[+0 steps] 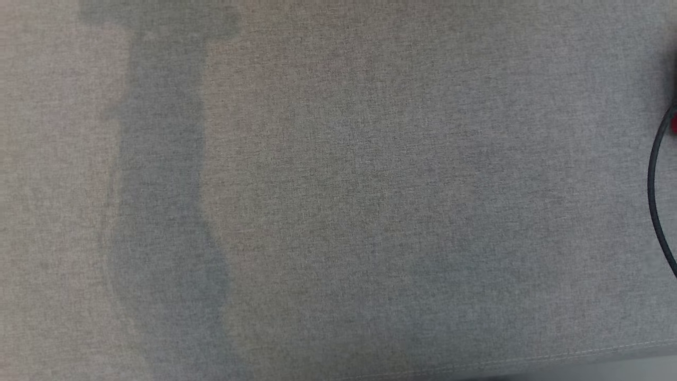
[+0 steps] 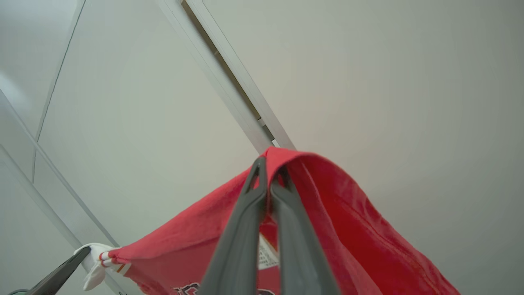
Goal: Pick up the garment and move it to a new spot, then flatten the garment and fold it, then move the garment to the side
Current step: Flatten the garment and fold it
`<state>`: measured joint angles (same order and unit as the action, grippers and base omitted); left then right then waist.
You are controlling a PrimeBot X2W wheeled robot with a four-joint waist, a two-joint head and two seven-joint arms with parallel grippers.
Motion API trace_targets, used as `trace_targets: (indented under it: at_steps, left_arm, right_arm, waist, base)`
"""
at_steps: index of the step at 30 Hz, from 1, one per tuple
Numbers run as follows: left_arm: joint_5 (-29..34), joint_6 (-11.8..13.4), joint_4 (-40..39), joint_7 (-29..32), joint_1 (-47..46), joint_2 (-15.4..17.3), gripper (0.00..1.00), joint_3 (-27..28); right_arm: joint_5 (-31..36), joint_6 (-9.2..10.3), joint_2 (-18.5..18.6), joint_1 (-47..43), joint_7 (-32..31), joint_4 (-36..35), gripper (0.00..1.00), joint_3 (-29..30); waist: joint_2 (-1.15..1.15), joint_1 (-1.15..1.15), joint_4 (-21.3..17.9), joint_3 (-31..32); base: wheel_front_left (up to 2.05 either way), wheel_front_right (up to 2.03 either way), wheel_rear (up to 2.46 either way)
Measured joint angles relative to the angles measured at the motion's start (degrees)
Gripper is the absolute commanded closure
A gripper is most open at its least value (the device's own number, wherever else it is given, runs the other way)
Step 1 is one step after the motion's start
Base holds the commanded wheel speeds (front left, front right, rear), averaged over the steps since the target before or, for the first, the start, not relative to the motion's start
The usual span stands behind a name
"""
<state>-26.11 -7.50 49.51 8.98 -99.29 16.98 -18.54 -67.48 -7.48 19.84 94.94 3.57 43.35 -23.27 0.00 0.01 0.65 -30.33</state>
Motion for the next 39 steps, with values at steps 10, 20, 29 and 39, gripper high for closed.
trace_targets:
  at_steps: [10, 20, 29, 39]
  left_arm:
    - [-8.48, 0.00, 2.70, 3.02, 8.77, 0.80, 1.00, -10.55]
    - [-25.90, -0.01, -11.62, 13.30, 37.58, 12.67, 1.00, -22.40]
    - [-36.60, 3.45, -28.11, 28.89, 62.46, 23.45, 1.00, -25.46]
    - [-47.45, 12.98, -56.61, 40.80, 80.33, 36.59, 1.00, -27.17]
  right_arm:
    - [-2.47, 0.00, 1.71, -9.78, -3.20, -0.63, 1.00, -9.77]
    - [-8.47, 0.00, 6.46, -36.89, -10.14, -6.81, 1.00, -22.85]
    - [-13.13, -0.01, 12.63, -53.91, -16.93, -14.92, 1.00, -30.66]
    - [-20.24, 0.00, 25.99, -65.68, -28.60, -27.08, 1.00, -34.64]
  waist:
    - [0.00, 0.00, 0.53, 4.04]
    - [0.00, -0.01, 0.47, 13.59]
    - [0.00, -0.01, 0.00, 23.93]
    - [0.00, -0.01, 0.43, 28.89]
  base:
    - [0.00, 0.00, 0.00]
    - [0.00, 0.00, 0.00]
    - [0.00, 0.00, 0.00]
    - [0.00, 0.00, 0.00]
